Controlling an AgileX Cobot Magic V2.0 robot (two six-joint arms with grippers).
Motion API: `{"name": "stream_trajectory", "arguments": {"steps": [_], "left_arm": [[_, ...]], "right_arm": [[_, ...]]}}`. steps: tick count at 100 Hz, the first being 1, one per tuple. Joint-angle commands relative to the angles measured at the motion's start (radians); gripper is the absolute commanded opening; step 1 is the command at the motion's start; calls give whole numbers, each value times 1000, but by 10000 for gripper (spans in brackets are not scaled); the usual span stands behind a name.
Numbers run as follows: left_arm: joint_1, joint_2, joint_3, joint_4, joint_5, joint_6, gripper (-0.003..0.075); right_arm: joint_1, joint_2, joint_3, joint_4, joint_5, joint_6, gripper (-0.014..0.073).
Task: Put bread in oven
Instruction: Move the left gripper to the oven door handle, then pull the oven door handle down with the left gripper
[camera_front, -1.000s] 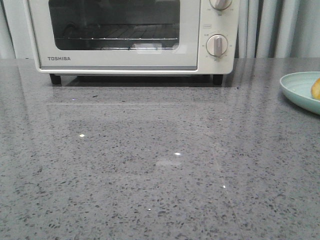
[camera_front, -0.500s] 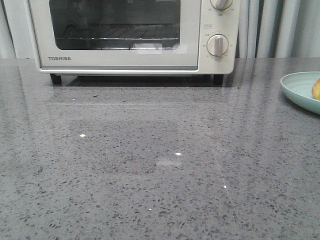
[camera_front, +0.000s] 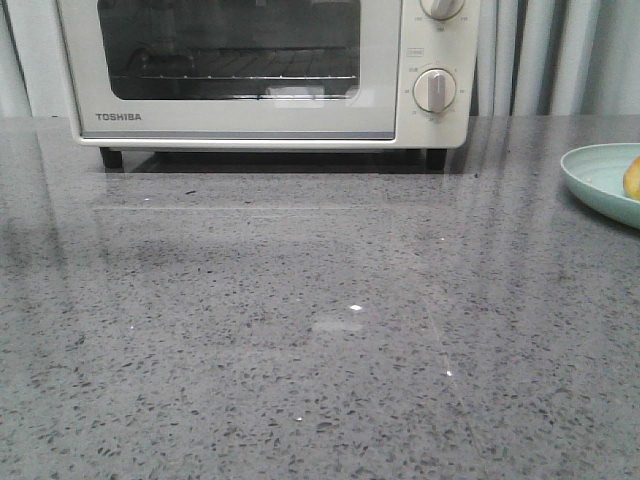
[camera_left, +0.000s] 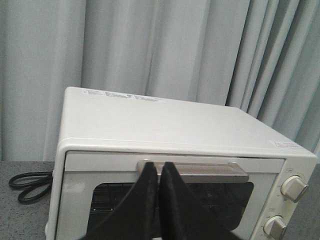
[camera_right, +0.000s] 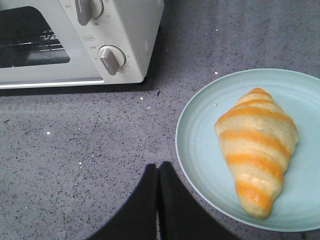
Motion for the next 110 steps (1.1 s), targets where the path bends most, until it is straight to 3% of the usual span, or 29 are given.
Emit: {"name": "stream_trajectory", "arguments": {"steps": [1,29,64,110], "left_arm": [[-9,62,-87,5,-78,-6,-21],[-97,245,-264,33,-65,-12,-21],[-114,443,-479,33,97,-12,-21],[-114,532,-508,33,148,-12,-21]], "right_arm": [[2,3,-37,-15,-56,-12,-64],[2,3,-37,-15,-34,-12,-64],[2,3,-37,-15,3,-12,-64],[2,3,-37,-15,8,-12,-67]]}}
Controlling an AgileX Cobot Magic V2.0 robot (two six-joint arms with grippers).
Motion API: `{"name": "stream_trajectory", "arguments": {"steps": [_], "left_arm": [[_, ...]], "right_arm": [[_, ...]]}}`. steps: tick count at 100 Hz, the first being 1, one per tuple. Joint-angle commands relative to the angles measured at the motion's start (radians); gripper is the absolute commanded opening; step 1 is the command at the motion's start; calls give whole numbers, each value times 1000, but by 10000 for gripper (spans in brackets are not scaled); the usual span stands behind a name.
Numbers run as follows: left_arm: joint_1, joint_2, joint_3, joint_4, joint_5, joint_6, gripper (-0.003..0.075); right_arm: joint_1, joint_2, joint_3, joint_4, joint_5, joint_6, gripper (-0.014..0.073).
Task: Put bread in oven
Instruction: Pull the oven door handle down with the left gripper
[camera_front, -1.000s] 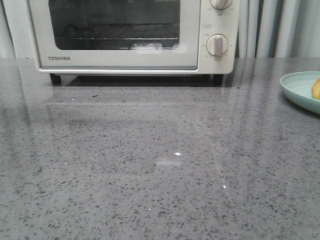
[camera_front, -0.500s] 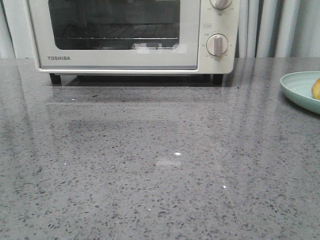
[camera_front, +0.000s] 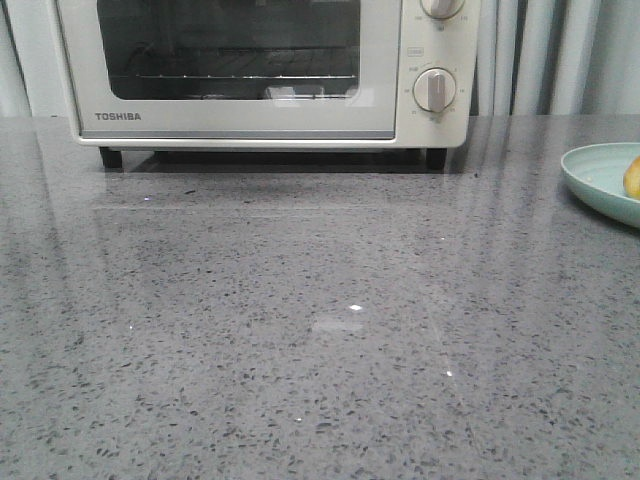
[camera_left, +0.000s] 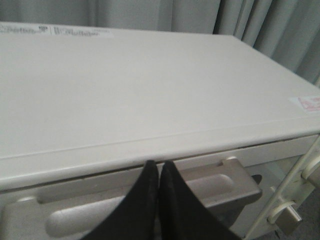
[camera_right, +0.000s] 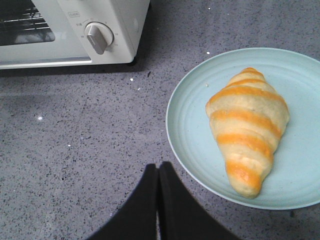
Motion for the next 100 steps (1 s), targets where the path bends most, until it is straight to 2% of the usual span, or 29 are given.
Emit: {"name": "stream_trajectory", "arguments": {"steps": [1,35,50,69,87,100], "left_arm": [[-7,-20,-39,3,-39,-9,-22],[-21,-5,-17,3,157,3,-22],[-43,-43,100,3,134,3,-22],[-114,-174,328,-69,4,3,-22],[-214,-362,480,-151,32,1,-22],[-300,-541,514,-155,34,1,-22]], "right_arm": [[2,3,-37,-15,-56,-5,-67],[2,3,-38,-15,-54,-5,-67],[2,-3,-41,-15,-39,-5,-67],[2,-17,-41,-15,-25,-5,-67],[2,-18,-41,-15,45,-5,-67],[2,-18,-41,-15,140,-5,-67]]}}
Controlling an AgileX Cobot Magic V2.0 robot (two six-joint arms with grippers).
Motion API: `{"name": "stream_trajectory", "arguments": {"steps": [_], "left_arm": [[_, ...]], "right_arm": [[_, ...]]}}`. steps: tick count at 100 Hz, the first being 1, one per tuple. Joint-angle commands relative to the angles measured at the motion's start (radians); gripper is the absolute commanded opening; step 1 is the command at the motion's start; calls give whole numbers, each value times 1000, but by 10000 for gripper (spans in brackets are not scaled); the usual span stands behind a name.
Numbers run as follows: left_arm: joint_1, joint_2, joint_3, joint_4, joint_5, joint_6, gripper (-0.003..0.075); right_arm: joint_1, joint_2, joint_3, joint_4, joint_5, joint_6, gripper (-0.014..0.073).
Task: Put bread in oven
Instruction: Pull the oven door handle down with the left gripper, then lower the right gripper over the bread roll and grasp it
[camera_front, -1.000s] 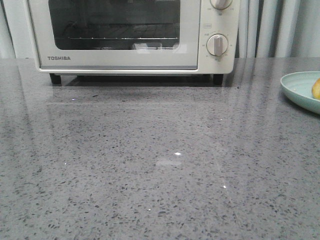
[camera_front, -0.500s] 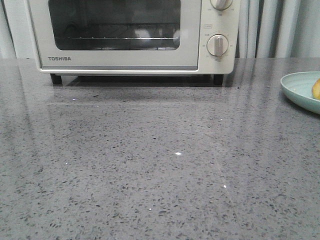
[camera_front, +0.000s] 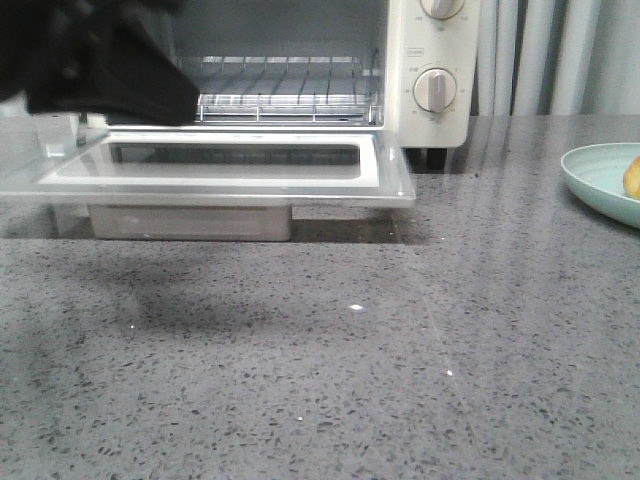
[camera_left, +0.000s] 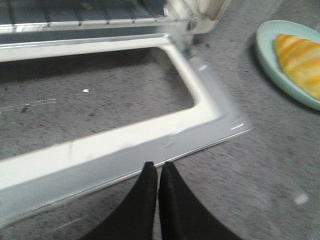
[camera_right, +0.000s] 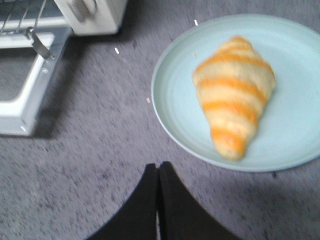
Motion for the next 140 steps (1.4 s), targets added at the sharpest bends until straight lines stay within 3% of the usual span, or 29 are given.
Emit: {"name": "stream_trajectory", "arguments": {"steps": [1,21,46,55,70,77,104,140], "left_arm": [[-53,-137,-18,-17,-76,-4,-22],[-61,-344,-18,42,-49,-4,-22],[52,-534,-18,95,63,-4,-22],[100,-579,-18,107,85,-4,-22],[154,-631,-18,107,117,-4,-22],[160,-646,-18,113,124,-4,-22],[161,-651,-18,115,149,-4,-22],[161,-651,-18,115,154,-4,-22]], "right_arm": [[2,-5,-35,-15,8,-4,-67],[2,-5,-35,-15,29,-4,-67],[2,21,-100,-16,85,-7,-48],[2,48,-151,-16,106,-29,48],[2,128,-239,-29,166,-45,327],[2,173,-279,-71,191,-45,388],[-2,408,-464,-232,326,-45,393],[-20,693,-663,-238,440,-45,393]]}}
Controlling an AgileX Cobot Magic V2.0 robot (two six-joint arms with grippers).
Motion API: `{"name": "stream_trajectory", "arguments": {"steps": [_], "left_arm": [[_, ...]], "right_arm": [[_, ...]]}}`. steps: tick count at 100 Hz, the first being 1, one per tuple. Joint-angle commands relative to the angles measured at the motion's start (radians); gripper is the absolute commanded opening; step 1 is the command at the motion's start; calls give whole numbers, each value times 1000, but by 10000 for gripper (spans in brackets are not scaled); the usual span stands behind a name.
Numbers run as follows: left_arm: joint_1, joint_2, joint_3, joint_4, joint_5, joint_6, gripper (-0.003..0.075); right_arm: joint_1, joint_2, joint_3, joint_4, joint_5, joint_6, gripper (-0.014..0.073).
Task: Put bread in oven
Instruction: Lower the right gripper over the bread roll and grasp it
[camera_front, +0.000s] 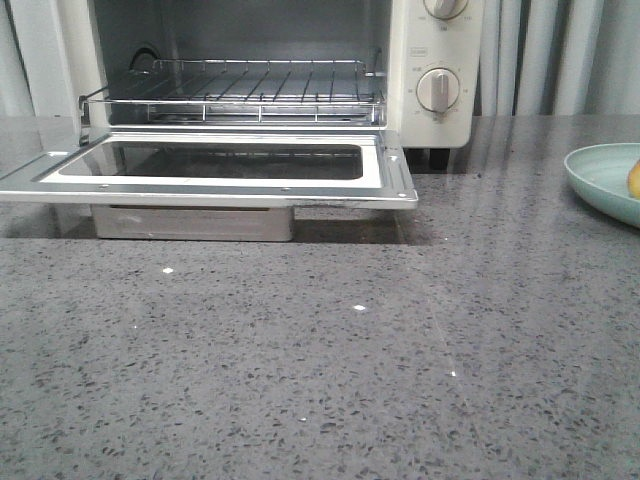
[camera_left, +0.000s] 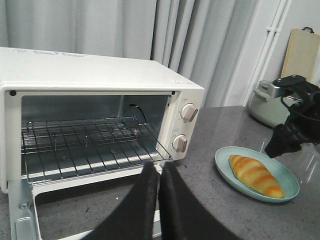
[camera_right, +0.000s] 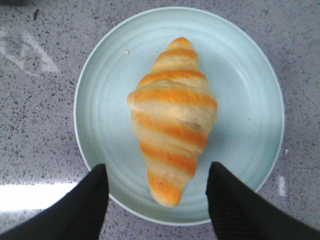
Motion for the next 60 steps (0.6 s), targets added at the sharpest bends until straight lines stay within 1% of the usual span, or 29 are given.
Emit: {"name": "stream_trajectory", "arguments": {"steps": [1,14,33,60], "left_arm": [[3,4,-26,0,-70,-4,-22],[3,4,-26,0,-70,-4,-22],[3,4,-26,0,-70,-4,-22],[3,4,-26,0,-70,-4,-22]], "right_arm": [[-22,21,-58,-40,0,-10,393],[-84,63,-67,-13,-2,-10,392],[-181,101,-67,122,-46,-68,391],[-189,162,-67,129,-87,-75,391]]}}
